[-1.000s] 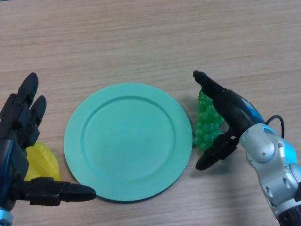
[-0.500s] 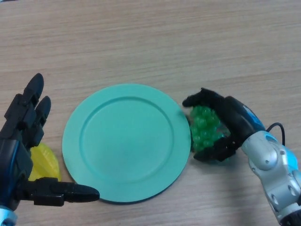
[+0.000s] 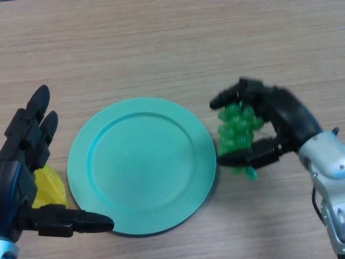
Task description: Pick up the green grapes and place it on the plate
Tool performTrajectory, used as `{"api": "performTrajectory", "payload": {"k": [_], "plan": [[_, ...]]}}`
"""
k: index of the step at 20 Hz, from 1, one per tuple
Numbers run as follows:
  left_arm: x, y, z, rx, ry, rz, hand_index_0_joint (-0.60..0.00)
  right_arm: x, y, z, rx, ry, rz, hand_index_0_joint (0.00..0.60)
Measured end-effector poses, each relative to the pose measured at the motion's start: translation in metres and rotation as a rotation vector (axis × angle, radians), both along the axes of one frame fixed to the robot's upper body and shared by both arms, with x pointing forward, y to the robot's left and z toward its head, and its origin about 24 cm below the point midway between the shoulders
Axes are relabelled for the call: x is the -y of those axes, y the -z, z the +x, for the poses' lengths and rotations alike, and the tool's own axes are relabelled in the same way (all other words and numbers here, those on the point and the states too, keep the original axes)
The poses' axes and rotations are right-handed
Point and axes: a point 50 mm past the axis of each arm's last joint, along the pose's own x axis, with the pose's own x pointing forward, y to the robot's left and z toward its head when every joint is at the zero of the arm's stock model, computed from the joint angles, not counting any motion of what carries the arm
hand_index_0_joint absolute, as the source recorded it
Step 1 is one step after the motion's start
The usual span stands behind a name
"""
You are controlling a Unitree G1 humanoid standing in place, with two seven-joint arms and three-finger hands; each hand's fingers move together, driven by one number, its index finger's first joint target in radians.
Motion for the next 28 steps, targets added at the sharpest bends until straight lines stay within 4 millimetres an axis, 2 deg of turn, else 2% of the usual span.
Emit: {"api": "performTrajectory", "payload": {"k": [2, 4, 5, 8, 10, 11, 12, 13, 17, 20, 22, 24, 25, 28], "plan": [[0.000, -0.001, 0.000, 0.005, 0.000, 0.000, 0.000, -0.016, -0.019, -0.007, 0.009, -0.003, 0.044, 0.600], [0.000, -0.004, 0.002, 0.023, -0.011, -0.003, 0.000, -0.045, -0.029, -0.013, -0.006, -0.073, 0.063, 0.600], [0.001, -0.008, 0.001, 0.038, -0.007, -0.001, 0.000, -0.066, -0.034, -0.018, 0.014, -0.152, 0.031, 0.600], [0.002, -0.010, 0.002, 0.051, -0.004, 0.000, 0.000, -0.104, -0.040, -0.033, 0.045, -0.292, 0.015, 0.600], [0.002, -0.010, 0.003, 0.047, -0.004, -0.001, 0.000, -0.114, -0.037, -0.039, 0.015, -0.329, -0.013, 0.401], [0.002, -0.009, 0.003, 0.047, -0.005, -0.002, 0.000, -0.114, -0.034, -0.039, -0.004, -0.324, -0.029, 0.250], [0.002, -0.009, 0.003, 0.046, -0.005, -0.002, 0.000, -0.112, -0.033, -0.039, -0.011, -0.314, -0.037, 0.151], [0.001, -0.008, 0.003, 0.042, -0.006, -0.003, 0.000, -0.112, -0.033, -0.038, -0.013, -0.308, -0.050, 0.007], [0.001, -0.006, 0.006, 0.034, -0.007, -0.006, 0.000, -0.119, -0.043, -0.042, 0.026, -0.346, -0.066, 0.000], [0.001, -0.007, 0.006, 0.039, -0.006, -0.004, 0.000, -0.117, -0.046, -0.046, 0.026, -0.351, -0.046, 0.000], [0.000, -0.007, 0.006, 0.040, -0.019, -0.007, 0.000, -0.108, -0.055, -0.051, 0.029, -0.342, 0.008, 0.000], [0.000, -0.007, 0.006, 0.040, -0.022, -0.008, 0.000, -0.087, -0.072, -0.051, 0.082, -0.294, 0.085, 0.000], [0.000, -0.007, 0.006, 0.039, -0.023, -0.007, 0.000, -0.068, -0.082, -0.054, 0.124, -0.252, 0.142, 0.000], [-0.001, -0.008, 0.006, 0.043, -0.023, -0.002, 0.000, -0.020, -0.090, -0.059, 0.184, -0.112, 0.232, 0.000]]}}
